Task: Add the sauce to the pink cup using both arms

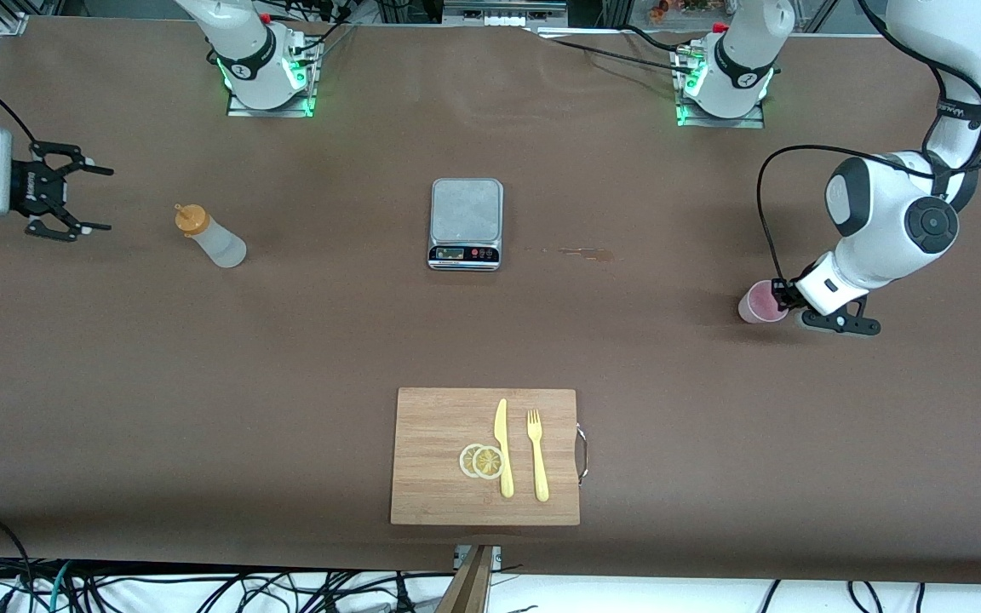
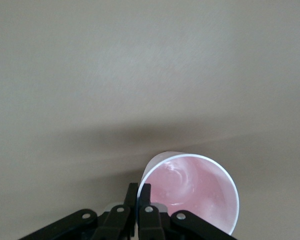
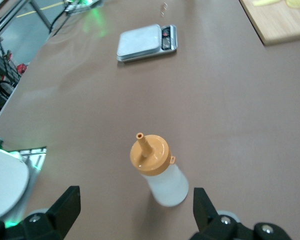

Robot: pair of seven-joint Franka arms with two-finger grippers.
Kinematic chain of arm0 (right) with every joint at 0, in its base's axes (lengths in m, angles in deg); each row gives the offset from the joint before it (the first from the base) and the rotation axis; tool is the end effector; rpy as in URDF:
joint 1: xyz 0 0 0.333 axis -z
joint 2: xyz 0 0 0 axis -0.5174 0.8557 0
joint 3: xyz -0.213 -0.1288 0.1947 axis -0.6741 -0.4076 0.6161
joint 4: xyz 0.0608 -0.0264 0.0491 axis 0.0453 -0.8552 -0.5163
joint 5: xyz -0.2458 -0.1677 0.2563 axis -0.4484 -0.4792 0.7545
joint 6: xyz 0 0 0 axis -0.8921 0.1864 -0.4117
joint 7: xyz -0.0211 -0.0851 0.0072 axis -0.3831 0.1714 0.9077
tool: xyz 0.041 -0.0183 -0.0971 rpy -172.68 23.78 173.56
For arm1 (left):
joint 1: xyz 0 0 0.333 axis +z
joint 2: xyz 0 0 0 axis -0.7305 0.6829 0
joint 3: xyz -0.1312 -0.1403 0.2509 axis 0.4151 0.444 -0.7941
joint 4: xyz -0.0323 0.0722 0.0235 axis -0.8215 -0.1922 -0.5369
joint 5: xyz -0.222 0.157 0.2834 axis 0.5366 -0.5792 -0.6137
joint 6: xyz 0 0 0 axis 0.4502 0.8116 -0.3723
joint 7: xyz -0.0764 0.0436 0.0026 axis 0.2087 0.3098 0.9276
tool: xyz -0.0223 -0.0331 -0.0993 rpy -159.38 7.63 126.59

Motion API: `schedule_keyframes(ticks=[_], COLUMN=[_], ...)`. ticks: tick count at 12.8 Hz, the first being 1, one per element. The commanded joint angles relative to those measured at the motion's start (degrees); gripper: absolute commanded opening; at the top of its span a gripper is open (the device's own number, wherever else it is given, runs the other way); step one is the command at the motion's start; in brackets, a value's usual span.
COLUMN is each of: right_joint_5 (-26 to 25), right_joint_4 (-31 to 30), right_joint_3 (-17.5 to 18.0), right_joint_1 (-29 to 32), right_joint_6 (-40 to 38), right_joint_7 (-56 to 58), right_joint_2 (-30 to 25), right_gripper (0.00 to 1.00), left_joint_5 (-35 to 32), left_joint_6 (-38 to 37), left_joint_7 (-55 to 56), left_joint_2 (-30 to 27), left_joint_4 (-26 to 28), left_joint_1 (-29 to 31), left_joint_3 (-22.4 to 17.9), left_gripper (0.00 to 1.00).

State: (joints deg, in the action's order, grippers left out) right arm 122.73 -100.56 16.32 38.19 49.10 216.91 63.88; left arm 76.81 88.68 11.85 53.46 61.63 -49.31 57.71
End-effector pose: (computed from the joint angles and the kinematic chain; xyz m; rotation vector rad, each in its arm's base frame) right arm 0.4666 -0.2117 0.3323 -1.7176 -1.6584 -0.4830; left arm 0.5582 0.0186 0.2599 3.0873 -0.1973 -0.0309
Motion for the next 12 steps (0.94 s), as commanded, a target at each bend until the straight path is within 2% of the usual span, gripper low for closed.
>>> schedule_keyframes(ticks=[1, 4, 8, 10, 12], right_joint_5=[6.2, 11.5, 15.0, 17.5, 17.9], right_joint_4=[0.1, 0.5, 0.5, 0.5, 0.1], right_joint_3=[0.3, 0.3, 0.3, 0.5, 0.9], right_joint_1=[0.6, 0.9, 0.9, 0.9, 0.8], right_joint_6=[-0.5, -1.4, -3.0, -4.8, -5.2], right_joint_7=[13.9, 25.0, 34.5, 36.5, 37.3], right_joint_2=[6.2, 13.6, 20.1, 23.1, 23.8], right_gripper=[1.0, 1.0, 1.0, 1.0, 1.0], left_joint_5=[6.3, 7.0, 7.0, 7.2, 8.4], left_joint_6=[-8.5, -10.5, -13.1, -13.0, -12.4], left_joint_7=[2.8, 10.0, 23.1, 30.9, 38.1], left_joint_2=[-0.3, -0.2, 0.1, 2.8, 7.0], left_joint_4=[-7.2, -10.1, -14.3, -17.1, -21.2], left_joint_1=[-5.8, -14.4, -28.3, -35.7, -42.6], left_joint_3=[-0.3, -0.2, 1.2, 1.3, 1.2], left_gripper=[0.0, 0.0, 0.0, 0.0, 0.0])
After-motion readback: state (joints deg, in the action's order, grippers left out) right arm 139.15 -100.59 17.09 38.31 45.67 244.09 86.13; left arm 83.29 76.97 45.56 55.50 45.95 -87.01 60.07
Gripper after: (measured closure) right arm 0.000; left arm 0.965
